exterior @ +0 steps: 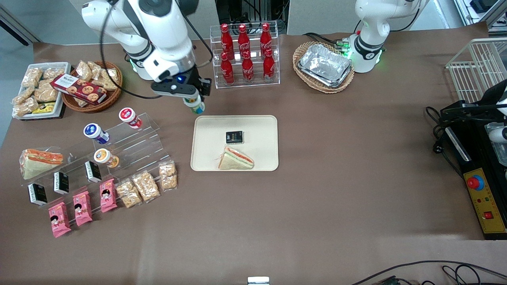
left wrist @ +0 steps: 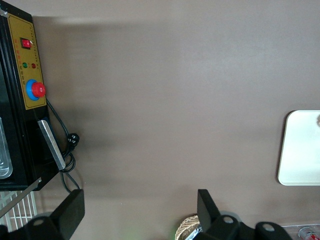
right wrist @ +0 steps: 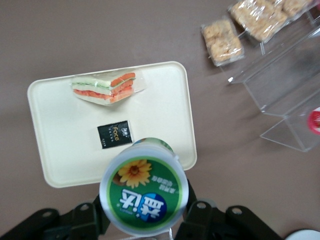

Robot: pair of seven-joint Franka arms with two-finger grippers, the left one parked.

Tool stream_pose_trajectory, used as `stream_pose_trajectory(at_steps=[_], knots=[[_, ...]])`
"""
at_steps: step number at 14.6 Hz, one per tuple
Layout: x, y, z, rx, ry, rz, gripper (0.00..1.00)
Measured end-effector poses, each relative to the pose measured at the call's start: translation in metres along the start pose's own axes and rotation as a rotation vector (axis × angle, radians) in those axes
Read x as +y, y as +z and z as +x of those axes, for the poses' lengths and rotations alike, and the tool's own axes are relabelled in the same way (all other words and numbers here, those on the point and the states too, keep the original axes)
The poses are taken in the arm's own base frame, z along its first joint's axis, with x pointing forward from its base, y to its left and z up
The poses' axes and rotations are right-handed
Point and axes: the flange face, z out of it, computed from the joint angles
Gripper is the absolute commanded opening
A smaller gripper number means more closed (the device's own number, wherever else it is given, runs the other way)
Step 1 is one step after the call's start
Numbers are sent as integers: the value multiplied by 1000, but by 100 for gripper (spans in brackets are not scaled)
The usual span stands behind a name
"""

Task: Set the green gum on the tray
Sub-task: 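Lower the green cup onto the cream tray beside the black card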

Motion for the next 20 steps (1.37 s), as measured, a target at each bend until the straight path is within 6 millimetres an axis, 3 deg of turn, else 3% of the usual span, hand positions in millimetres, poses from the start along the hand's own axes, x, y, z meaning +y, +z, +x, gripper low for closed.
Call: stream_pose_trajectory(at_steps=[4,8,14,20], knots=[[13,83,-23,32,30,21,41],[36,141,-34,54,46,51,41],[47,206,-43,21,73,107,41],[48,231,-45,-18,75,110,41]])
